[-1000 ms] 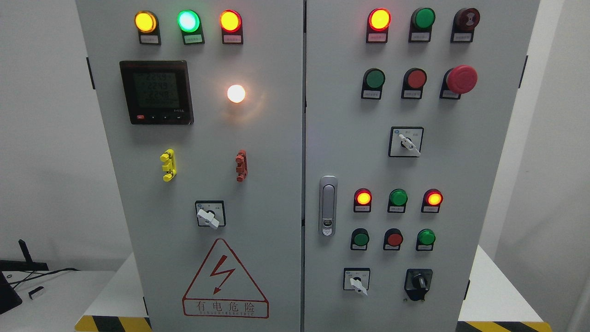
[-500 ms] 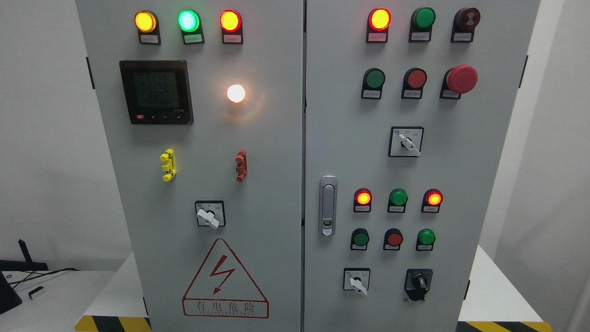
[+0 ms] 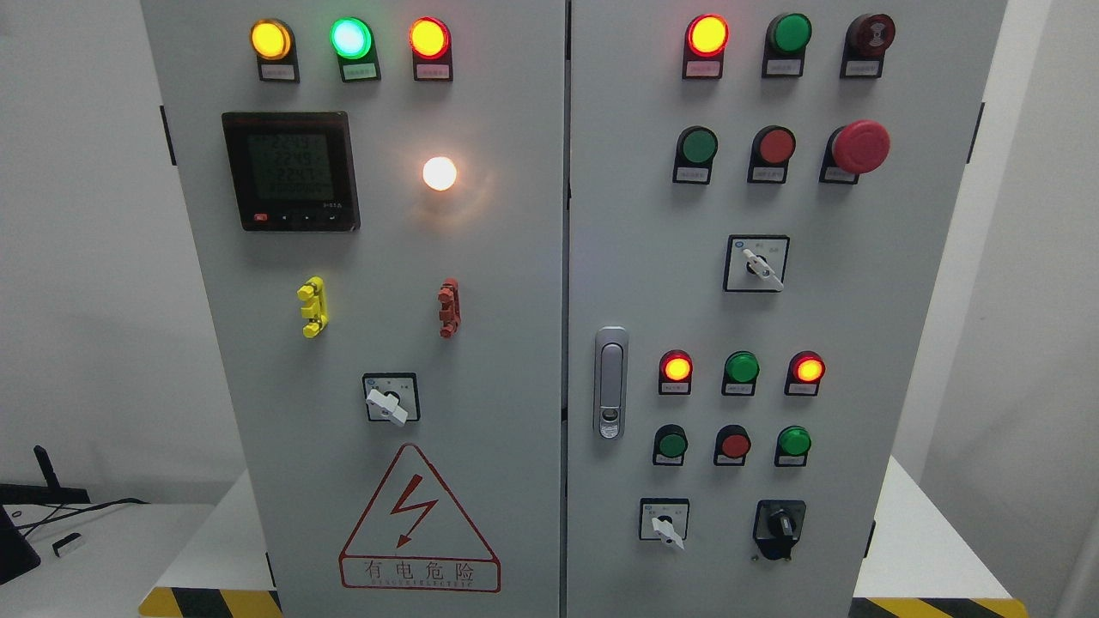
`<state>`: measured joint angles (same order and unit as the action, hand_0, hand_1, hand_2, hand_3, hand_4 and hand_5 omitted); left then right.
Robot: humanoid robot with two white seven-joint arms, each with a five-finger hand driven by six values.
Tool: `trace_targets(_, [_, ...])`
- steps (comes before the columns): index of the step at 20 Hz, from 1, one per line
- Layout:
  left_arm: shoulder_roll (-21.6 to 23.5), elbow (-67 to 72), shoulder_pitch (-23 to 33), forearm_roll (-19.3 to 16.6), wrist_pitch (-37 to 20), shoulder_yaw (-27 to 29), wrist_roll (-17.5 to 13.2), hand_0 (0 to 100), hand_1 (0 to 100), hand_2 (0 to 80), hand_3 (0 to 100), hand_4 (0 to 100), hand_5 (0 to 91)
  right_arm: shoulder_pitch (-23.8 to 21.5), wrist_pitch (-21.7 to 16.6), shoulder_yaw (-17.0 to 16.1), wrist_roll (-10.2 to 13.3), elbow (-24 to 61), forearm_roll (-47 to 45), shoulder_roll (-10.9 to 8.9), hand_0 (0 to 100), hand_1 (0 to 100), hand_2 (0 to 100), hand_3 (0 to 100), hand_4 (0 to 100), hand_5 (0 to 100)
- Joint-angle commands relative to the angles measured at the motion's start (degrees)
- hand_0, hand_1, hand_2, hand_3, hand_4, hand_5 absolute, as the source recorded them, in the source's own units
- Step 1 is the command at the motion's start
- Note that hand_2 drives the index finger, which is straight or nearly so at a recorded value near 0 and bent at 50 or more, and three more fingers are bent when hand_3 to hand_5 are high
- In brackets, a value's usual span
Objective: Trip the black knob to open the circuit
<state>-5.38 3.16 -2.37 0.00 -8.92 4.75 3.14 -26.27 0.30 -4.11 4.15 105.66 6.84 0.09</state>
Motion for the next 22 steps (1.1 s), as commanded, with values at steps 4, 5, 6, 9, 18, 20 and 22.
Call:
trace_targets(4, [0.0, 0.0, 0.0, -1.8, 0.0, 0.0, 0.0, 12, 39, 0.0, 0, 0, 0.0, 13.5, 5.1, -2.3, -0.5, 2.5, -2.8, 1.41, 21, 56, 42, 67, 61, 53])
trace_targets(5, [0.0, 0.0, 0.0, -1.8, 0.0, 0.0, 0.0, 12, 39, 0.0, 0, 0, 0.0, 14.6, 5.4, -2.9, -0.5, 2.0, -2.8, 1.49, 21, 56, 43, 67, 62, 54])
trace_targets(6, [-0.1, 0.0, 0.0, -1.8, 0.0, 0.0, 0.0, 12, 39, 0.0, 0, 0, 0.0, 15.8, 6.3, -3.4, -0.5, 1.6, -2.8, 1.49, 21, 56, 44, 69, 63, 55])
trace_targets(9, [0.0, 0.0, 0.0, -1.8, 0.0, 0.0, 0.0, 12, 39, 0.0, 0, 0, 0.0, 19.3, 8.8, -4.4, -1.2, 0.5, -2.9, 1.32, 20, 57, 46, 72, 67, 60])
trace_targets(18, [0.0, 0.0, 0.0, -1.8, 0.0, 0.0, 0.0, 12, 39, 0.0, 0, 0, 0.0, 21.7, 11.6, -5.9, -2.1, -0.6, -5.3, 1.23, 18, 65, 50, 85, 79, 81])
trace_targets(20, [0.0, 0.0, 0.0, -1.8, 0.0, 0.0, 0.0, 12, 39, 0.0, 0, 0, 0.0, 21.7, 11.5, -6.3, -2.1, -0.9, -5.3, 0.62, 18, 70, 50, 85, 79, 81])
trace_targets(22, [0.0, 0.0, 0.0, -1.8, 0.0, 0.0, 0.0, 12, 39, 0.0, 0, 0, 0.0, 21.8, 11.6, -6.3, -2.1, -1.0, -5.3, 0.26, 20, 73, 50, 85, 79, 81])
